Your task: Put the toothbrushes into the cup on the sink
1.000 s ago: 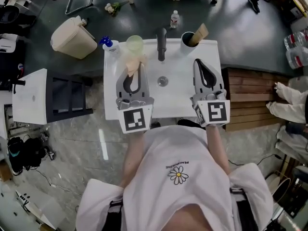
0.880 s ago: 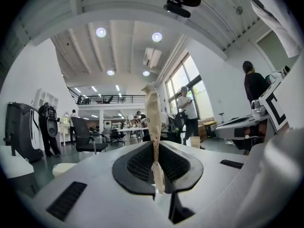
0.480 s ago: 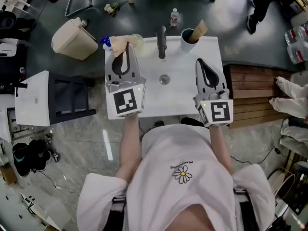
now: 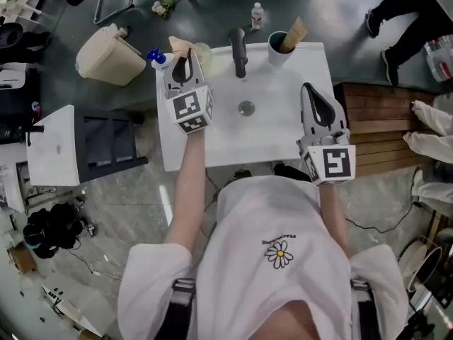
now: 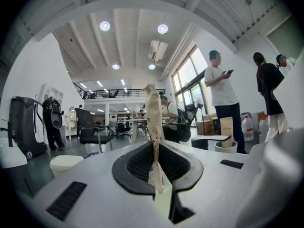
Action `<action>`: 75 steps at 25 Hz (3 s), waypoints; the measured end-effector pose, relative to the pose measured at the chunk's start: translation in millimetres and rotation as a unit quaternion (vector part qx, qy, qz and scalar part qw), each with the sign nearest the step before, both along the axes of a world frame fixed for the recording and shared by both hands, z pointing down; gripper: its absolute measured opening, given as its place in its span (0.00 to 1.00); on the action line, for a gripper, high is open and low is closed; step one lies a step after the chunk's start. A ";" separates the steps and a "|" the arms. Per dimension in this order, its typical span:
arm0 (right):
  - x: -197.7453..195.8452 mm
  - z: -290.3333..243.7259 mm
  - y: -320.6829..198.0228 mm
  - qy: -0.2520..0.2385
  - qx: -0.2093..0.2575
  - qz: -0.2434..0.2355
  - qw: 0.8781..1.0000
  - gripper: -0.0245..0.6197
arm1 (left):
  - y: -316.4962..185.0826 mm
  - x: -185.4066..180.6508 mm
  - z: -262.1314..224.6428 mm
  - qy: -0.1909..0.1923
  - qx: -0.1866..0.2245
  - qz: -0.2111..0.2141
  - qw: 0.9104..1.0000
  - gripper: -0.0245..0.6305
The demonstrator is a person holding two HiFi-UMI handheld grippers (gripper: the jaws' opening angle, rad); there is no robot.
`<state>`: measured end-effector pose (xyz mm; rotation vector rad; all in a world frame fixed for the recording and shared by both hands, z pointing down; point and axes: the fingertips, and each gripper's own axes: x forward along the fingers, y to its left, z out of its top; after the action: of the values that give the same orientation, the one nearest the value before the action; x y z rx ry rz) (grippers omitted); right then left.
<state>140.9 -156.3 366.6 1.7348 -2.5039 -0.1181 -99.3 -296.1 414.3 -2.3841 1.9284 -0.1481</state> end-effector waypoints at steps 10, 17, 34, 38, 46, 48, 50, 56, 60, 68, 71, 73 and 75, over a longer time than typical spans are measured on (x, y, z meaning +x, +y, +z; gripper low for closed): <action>1.8 7.6 4.3 -0.003 -0.011 0.003 1.000 0.05 | -5.2 -8.7 45.0 0.009 -0.049 -0.014 0.999 0.10; -2.9 8.6 2.0 -0.006 -0.014 -0.008 1.000 0.05 | -5.1 2.2 51.4 0.019 -0.061 0.003 0.998 0.19; -11.8 2.4 -9.8 -0.010 0.002 -0.028 1.000 0.05 | -2.1 2.0 -47.4 0.004 0.051 -0.005 0.999 0.18; -11.7 -9.8 -13.3 -0.006 0.019 -0.028 0.999 0.05 | 16.8 7.6 -91.6 -0.011 0.095 0.002 0.995 0.13; -15.8 -36.5 -14.4 -0.007 0.057 -0.030 0.998 0.05 | 76.2 33.3 -161.4 -0.019 0.162 0.024 0.986 0.06; -15.4 -40.0 -14.3 -0.011 0.060 -0.028 0.998 0.05 | 89.9 37.3 -167.1 0.008 0.158 0.026 0.987 0.06; -16.2 -45.3 -15.2 -0.016 0.068 -0.029 0.997 0.05 | 100.7 39.6 -170.1 0.011 0.162 0.030 0.986 0.06; -14.4 -45.0 -13.7 -0.026 0.066 -0.030 0.997 0.05 | 113.9 43.4 -151.0 0.008 0.139 0.011 0.990 0.06; -18.0 -42.0 -14.8 -0.022 0.060 -0.031 0.997 0.05 | 114.8 38.4 -129.7 0.006 0.110 0.005 0.994 0.06; -14.9 -38.3 -15.7 -0.013 0.053 -0.029 0.998 0.05 | 114.2 40.2 -125.2 0.008 0.110 0.002 0.994 0.06; -14.3 -37.0 -13.9 -0.011 0.052 -0.030 0.998 0.05 | 114.5 38.3 -121.8 0.007 0.105 -0.002 0.994 0.06; -13.3 -35.7 -12.9 -0.009 0.051 -0.030 0.998 0.05 | 115.1 35.9 -119.5 0.008 0.103 -0.006 0.995 0.06; -11.9 -36.4 -13.2 -0.009 0.053 -0.030 0.998 0.05 | 116.2 34.6 -119.1 0.008 0.102 -0.008 0.995 0.06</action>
<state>129.0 -169.6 330.2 1.7061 -2.6079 -0.2435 -64.7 -179.9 295.2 -2.2456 1.8710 0.0648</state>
